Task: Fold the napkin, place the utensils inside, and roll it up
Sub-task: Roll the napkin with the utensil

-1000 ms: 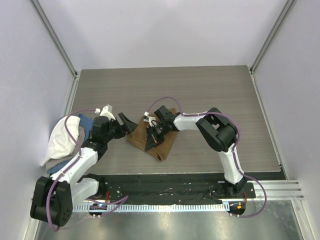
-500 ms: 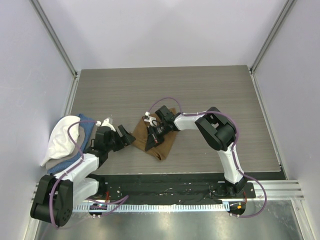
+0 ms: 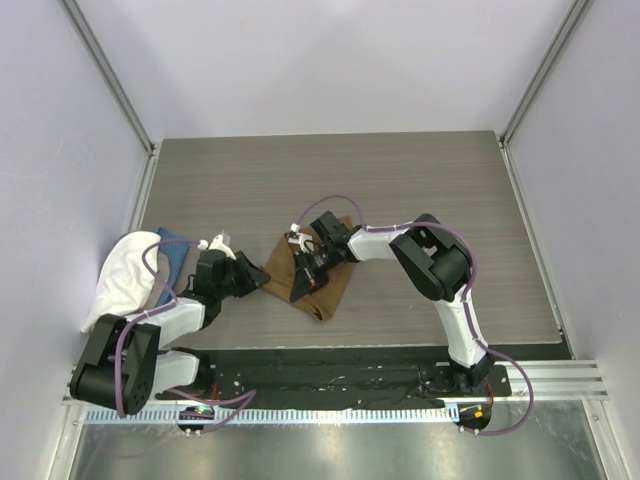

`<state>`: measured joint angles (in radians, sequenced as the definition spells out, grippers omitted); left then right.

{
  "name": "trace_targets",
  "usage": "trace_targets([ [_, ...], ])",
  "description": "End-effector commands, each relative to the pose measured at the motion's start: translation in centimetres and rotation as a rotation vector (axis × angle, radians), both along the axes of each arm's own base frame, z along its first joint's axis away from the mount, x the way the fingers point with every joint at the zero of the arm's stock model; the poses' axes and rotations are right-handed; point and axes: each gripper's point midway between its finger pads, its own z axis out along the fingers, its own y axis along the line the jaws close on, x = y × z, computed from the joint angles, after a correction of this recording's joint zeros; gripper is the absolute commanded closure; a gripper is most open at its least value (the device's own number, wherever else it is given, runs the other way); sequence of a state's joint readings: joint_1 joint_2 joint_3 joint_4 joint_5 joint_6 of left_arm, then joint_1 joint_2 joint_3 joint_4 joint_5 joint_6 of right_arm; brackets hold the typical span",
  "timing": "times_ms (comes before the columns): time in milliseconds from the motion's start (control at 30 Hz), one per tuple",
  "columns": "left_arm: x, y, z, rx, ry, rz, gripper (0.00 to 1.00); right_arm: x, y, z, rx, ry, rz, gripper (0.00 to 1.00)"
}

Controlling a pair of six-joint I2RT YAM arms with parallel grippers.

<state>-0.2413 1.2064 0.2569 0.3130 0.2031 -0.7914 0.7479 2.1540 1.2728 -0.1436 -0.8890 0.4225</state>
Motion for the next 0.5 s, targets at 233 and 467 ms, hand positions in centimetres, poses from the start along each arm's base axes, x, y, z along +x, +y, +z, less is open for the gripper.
trace_targets([
  [233,0.6,0.0,0.3,0.028,0.016,-0.017,1.00,1.6,-1.7,1.3,-0.099,-0.204,-0.068,0.60],
  [467,0.2,0.1,0.6,0.061,0.054,-0.047,1.00,2.5,-3.3,7.2,-0.152,-0.610,-0.120,0.34],
])
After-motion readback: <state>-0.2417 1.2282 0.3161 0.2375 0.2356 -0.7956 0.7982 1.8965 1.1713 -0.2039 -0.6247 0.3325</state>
